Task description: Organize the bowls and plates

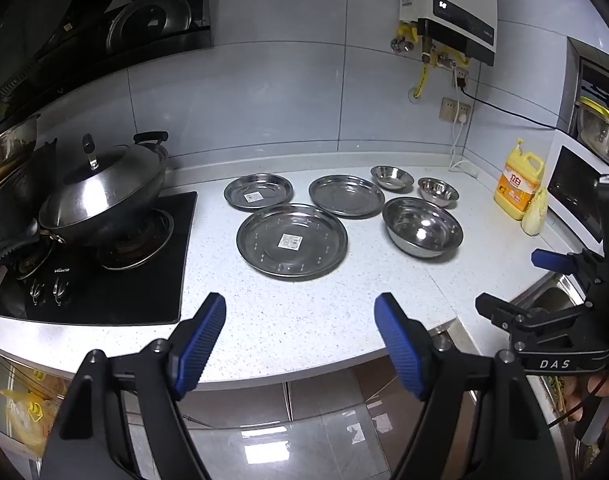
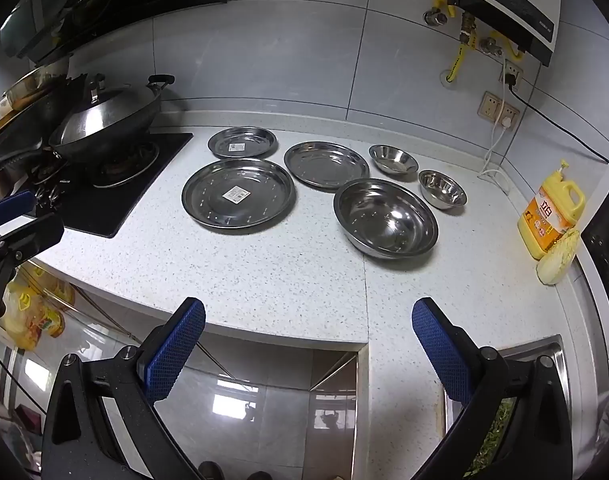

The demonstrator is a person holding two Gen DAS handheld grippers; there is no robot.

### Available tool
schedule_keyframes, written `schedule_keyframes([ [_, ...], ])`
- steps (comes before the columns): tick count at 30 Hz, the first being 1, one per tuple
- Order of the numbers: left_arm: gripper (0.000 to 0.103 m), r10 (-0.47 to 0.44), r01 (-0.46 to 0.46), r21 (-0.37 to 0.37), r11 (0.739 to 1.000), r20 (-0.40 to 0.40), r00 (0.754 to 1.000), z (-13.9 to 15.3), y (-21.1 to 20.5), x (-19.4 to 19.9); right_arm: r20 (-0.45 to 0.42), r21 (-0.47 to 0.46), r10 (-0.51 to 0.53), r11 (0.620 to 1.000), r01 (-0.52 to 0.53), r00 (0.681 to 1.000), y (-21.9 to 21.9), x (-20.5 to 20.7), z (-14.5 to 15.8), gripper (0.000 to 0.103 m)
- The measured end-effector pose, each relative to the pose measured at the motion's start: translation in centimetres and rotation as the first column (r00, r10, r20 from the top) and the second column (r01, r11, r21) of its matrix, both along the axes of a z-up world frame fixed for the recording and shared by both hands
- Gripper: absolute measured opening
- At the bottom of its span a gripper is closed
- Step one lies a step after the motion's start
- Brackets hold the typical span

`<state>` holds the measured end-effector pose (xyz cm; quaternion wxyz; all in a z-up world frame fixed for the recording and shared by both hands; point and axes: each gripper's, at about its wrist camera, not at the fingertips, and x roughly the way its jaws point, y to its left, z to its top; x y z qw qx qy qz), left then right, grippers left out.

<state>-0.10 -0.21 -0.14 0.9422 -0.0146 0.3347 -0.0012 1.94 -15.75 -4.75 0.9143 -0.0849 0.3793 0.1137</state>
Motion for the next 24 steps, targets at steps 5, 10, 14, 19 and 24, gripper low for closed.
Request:
schedule_keyframes([
  [5, 0.076, -0.001, 0.001, 0.001, 1.0, -0.002, 1.0, -0.01, -0.06, 0.04, 0.001, 0.002, 0.0, 1.0, 0.0, 1.0, -0.25, -0.1, -0.13, 0.102],
  [10, 0.076, 0.008, -0.008, 0.002, 1.0, -0.001, 1.0, -0.07, -0.56, -0.33, 0.004, 0.002, 0.0, 1.0, 0.0, 1.0, -0.13, -0.22, -0.09, 0.102],
  [14, 0.076, 0.012, -0.012, -0.002, 1.0, -0.004, 1.0, -0.15, -0.58, -0.47, 0.002, 0.005, 0.004, 1.0, -0.004, 1.0, -0.53, -0.29, 0.25, 0.102],
  [19, 0.076, 0.01, -0.01, 0.0, 1.0, -0.004, 1.0, -0.17, -0.53, -0.48, 0.004, 0.002, 0.002, 1.0, -0.002, 1.0, -0.83, -0.49, 0.24, 0.102],
  [24, 0.076, 0.013, -0.013, 0.001, 1.0, -0.007, 1.0, -0.17, -0.54, -0.71, 0.006, 0.005, 0.0, 1.0, 0.0, 1.0, -0.83, -0.61, 0.19, 0.102],
])
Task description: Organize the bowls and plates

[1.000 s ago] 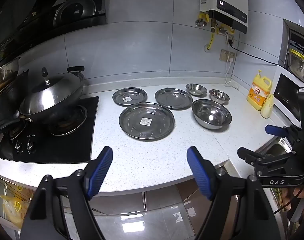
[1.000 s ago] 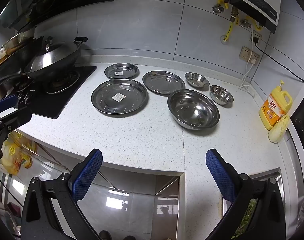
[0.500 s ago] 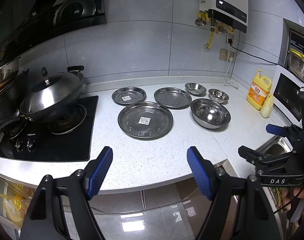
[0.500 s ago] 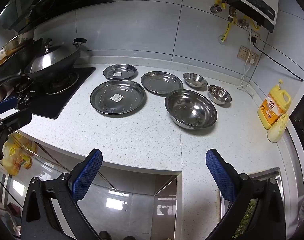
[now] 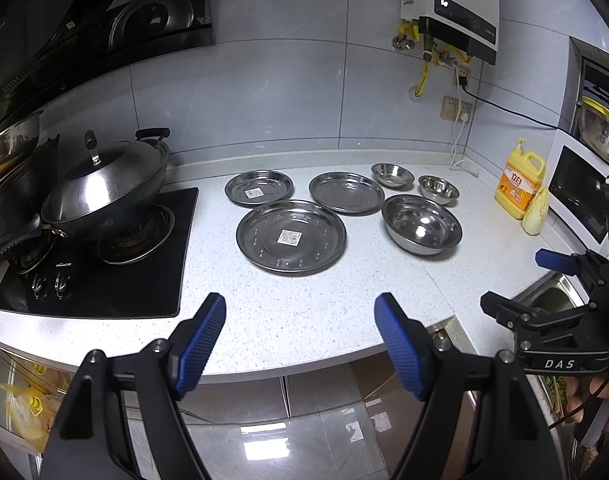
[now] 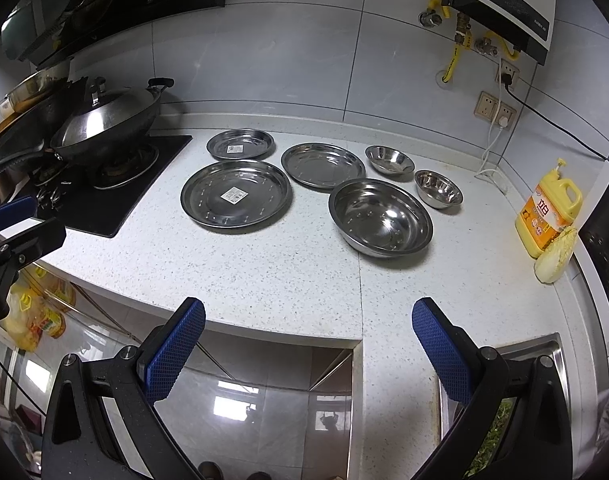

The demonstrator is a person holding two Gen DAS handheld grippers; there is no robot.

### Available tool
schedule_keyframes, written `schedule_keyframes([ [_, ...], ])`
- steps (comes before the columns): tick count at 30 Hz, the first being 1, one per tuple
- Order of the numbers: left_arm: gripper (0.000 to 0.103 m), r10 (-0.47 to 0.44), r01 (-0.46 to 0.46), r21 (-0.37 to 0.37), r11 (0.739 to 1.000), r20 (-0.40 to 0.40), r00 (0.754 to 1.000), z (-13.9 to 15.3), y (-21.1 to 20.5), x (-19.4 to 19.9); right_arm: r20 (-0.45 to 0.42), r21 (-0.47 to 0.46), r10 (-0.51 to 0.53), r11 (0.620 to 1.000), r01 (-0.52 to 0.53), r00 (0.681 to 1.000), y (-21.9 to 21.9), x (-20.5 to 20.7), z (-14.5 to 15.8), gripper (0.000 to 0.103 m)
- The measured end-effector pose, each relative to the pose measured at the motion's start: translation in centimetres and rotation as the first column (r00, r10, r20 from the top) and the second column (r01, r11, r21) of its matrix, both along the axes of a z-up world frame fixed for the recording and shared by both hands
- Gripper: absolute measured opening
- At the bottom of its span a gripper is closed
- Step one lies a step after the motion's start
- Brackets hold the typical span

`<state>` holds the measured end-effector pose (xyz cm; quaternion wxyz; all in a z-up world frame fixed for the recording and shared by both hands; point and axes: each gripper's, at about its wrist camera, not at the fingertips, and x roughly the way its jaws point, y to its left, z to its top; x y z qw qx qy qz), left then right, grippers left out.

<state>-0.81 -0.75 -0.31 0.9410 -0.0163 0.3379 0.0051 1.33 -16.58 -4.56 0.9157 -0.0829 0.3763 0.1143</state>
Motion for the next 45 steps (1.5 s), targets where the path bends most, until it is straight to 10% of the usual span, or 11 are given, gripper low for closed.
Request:
schedule_keyframes([
  [45, 0.076, 0.002, -0.002, -0.004, 1.0, -0.012, 1.0, -0.39, 0.19, -0.18, 0.005, -0.006, 0.002, 1.0, -0.002, 1.0, 0.62, 0.04, 0.2, 0.102],
])
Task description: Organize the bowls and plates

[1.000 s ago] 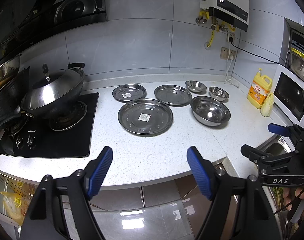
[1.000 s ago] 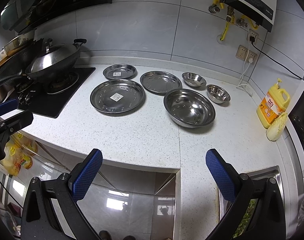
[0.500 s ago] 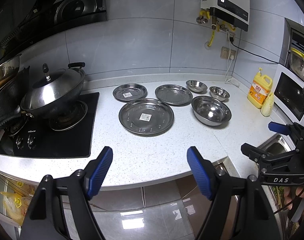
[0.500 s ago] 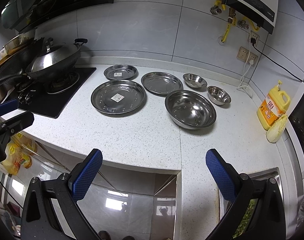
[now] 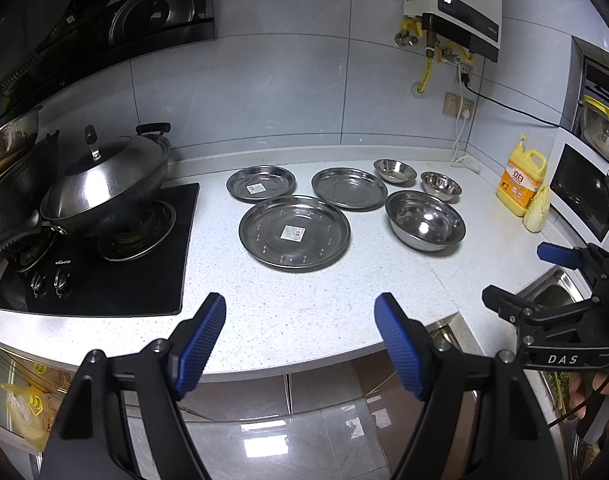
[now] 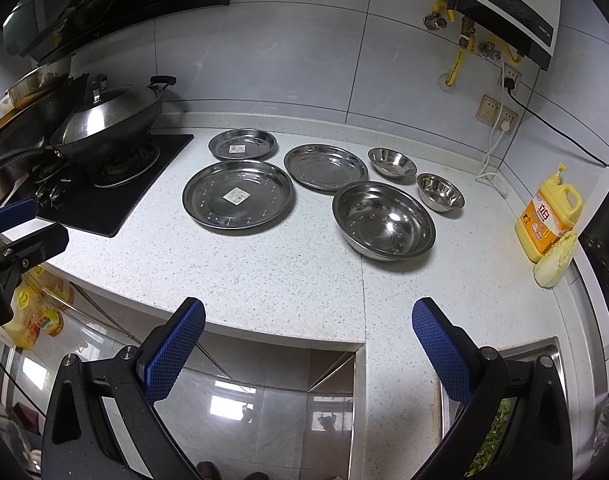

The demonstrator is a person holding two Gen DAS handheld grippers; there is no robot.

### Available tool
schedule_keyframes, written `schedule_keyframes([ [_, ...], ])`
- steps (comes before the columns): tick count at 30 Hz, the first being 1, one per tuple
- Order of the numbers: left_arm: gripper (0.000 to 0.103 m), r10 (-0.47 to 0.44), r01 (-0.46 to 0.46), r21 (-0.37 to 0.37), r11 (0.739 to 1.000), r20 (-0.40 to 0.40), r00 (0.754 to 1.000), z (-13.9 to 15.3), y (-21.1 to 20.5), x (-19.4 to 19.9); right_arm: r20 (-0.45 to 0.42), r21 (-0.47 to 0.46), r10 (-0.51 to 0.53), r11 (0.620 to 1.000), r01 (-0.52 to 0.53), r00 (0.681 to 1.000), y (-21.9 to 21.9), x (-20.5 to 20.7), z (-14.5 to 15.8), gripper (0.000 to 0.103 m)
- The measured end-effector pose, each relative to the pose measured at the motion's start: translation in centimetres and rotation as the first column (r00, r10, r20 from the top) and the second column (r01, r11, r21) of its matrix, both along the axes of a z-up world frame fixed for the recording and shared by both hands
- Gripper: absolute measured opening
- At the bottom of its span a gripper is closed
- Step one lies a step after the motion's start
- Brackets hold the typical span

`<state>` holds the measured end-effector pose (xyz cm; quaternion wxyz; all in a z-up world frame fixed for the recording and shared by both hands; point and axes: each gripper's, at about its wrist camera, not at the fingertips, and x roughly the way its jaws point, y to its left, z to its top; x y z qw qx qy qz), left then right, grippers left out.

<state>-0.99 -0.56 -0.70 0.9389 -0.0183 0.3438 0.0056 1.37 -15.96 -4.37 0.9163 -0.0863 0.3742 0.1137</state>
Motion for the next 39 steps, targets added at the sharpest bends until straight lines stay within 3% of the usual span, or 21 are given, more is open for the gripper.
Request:
schedule_keyframes([
  [39, 0.076, 0.047, -0.046, 0.026, 0.999, -0.02, 0.999, -0.4, -0.9, 1.1, 0.004, 0.023, 0.039, 0.999, -0.04, 0.999, -0.7, 1.3, -0.3, 0.102],
])
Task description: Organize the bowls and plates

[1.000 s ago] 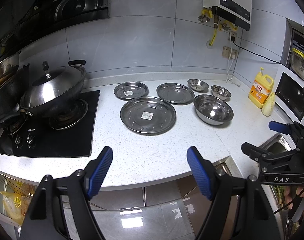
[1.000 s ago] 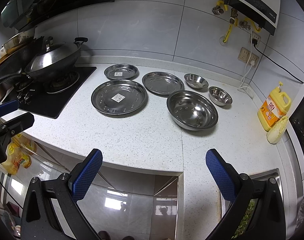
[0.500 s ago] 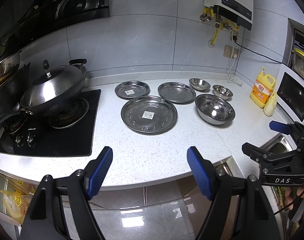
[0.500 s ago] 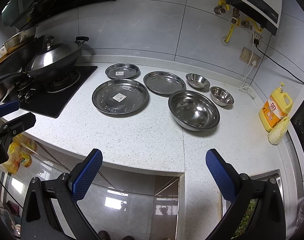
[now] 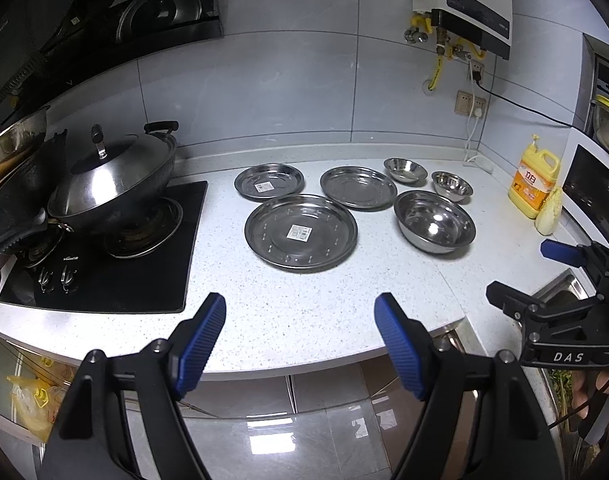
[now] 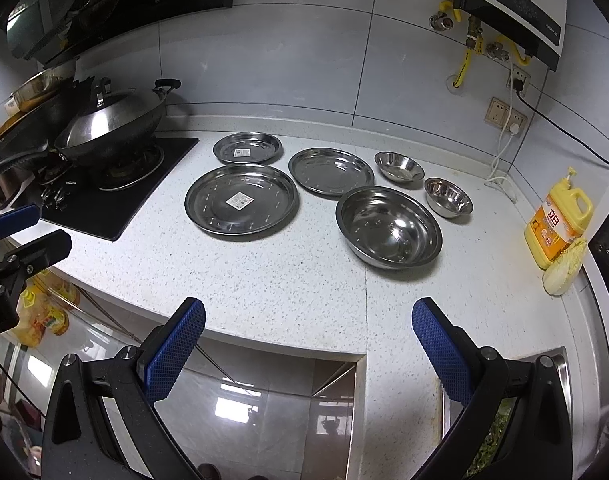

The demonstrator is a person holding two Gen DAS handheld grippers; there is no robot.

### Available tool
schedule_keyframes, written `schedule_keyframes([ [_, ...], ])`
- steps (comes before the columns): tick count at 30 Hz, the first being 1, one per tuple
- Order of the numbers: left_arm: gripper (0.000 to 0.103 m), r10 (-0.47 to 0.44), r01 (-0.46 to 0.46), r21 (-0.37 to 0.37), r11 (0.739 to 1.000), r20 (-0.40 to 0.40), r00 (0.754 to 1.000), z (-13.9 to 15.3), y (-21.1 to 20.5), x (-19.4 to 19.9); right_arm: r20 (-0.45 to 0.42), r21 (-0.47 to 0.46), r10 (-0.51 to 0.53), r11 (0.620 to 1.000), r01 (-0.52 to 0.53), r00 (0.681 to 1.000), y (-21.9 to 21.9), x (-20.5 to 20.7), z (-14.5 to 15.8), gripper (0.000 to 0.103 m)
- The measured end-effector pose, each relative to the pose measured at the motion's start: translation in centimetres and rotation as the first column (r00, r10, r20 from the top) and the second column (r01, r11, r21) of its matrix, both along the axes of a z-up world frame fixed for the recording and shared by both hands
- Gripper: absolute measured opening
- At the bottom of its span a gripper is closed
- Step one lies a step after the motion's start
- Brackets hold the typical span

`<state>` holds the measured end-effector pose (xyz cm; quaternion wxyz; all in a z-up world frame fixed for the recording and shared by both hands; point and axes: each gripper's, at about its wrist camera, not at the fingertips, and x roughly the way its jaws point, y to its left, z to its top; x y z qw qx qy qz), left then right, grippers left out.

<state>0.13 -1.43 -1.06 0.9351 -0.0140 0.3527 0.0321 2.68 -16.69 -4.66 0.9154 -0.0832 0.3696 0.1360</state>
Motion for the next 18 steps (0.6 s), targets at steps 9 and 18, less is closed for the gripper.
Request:
schedule_keyframes([
  [9, 0.076, 0.054, -0.055, -0.027, 0.998, -0.039, 0.998, 0.7, -0.4, 1.4, 0.006, 0.054, 0.041, 0.998, -0.042, 0.999, -1.2, 1.1, 0.4, 0.102],
  [18, 0.076, 0.105, -0.109, -0.062, 0.992, -0.06, 0.993, 0.9, 2.2, 4.4, -0.005, 0.107, 0.132, 0.986, -0.131, 0.991, 1.5, 5.2, 1.1, 0.102],
])
